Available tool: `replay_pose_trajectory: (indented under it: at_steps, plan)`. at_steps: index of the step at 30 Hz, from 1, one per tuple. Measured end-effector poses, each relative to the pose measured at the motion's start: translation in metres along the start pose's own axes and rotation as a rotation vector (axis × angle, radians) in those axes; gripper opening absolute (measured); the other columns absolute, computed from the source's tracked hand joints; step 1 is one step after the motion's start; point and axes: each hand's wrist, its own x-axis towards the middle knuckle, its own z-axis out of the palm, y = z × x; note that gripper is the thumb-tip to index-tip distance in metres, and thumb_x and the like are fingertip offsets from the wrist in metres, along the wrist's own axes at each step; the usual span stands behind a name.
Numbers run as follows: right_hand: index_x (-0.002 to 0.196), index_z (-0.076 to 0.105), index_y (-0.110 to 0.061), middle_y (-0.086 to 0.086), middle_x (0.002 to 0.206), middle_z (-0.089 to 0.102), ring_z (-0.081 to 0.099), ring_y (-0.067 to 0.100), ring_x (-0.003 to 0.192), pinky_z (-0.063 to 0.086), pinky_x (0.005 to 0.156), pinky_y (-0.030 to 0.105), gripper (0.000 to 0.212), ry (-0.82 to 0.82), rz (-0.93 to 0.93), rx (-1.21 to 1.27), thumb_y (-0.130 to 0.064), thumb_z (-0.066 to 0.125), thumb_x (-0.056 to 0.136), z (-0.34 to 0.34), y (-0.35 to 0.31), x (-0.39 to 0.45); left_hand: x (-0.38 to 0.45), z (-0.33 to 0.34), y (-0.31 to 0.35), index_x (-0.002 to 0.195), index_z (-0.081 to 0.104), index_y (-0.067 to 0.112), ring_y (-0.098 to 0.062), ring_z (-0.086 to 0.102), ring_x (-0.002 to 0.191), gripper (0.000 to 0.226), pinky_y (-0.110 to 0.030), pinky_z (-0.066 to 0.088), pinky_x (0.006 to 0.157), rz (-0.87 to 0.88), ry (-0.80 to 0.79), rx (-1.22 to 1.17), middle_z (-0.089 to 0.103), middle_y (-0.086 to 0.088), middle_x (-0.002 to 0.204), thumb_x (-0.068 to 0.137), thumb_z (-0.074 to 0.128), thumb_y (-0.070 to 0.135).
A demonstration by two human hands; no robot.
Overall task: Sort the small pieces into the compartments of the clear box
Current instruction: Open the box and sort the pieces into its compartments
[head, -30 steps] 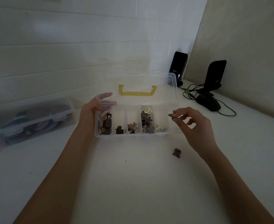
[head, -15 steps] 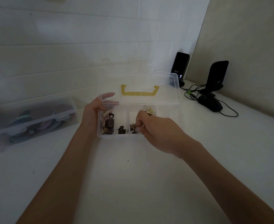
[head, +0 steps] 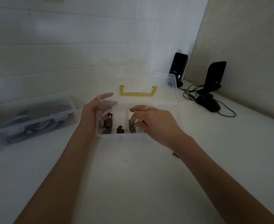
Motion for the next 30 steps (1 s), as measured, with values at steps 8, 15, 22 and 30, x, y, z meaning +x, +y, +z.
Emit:
replay_pose_trajectory:
  at_steps: [8,15,22,30]
  plan:
    - [0.085,0.067,-0.038,-0.023,0.083,0.066,0.054,0.007,0.061,0.040,0.056,0.008,0.019,0.231,0.270,0.336,-0.020,0.066,0.084,-0.033,0.050,-0.060,-0.001,0.000,0.000,0.102,0.065,0.013,-0.020,0.057,0.078,0.039,-0.032,0.045,0.072,0.020,0.014,0.049,0.063,-0.010,0.088,0.080,0.033,0.003]
    - [0.088,0.070,-0.039,-0.015,0.082,0.066,0.055,0.005,0.064,0.040,0.056,0.009,0.021,-0.056,0.375,0.495,-0.026,0.076,0.073,-0.021,0.064,-0.107,-0.001,-0.001,0.001,0.103,0.064,0.014,-0.016,0.065,0.071,0.038,-0.026,0.052,0.064,0.017,-0.003,0.045,0.071,-0.004,0.079,0.085,0.031,0.004]
    - [0.082,0.071,-0.031,-0.007,0.083,0.065,0.054,0.009,0.068,0.039,0.060,0.010,0.019,-0.129,0.386,0.466,-0.014,0.076,0.075,-0.011,0.066,-0.110,-0.004,-0.001,0.000,0.102,0.063,0.013,-0.008,0.063,0.057,0.038,-0.017,0.050,0.053,0.035,-0.019,0.002,0.069,-0.002,0.073,0.083,0.031,0.005]
    - [0.074,0.070,-0.031,-0.008,0.079,0.069,0.058,0.006,0.068,0.045,0.060,0.014,0.027,0.023,0.416,0.545,-0.004,0.072,0.077,-0.010,0.058,-0.108,-0.004,-0.001,0.000,0.104,0.061,0.013,-0.007,0.063,0.056,0.037,-0.017,0.050,0.054,0.032,-0.054,-0.006,0.069,0.003,0.066,0.074,0.039,0.012]
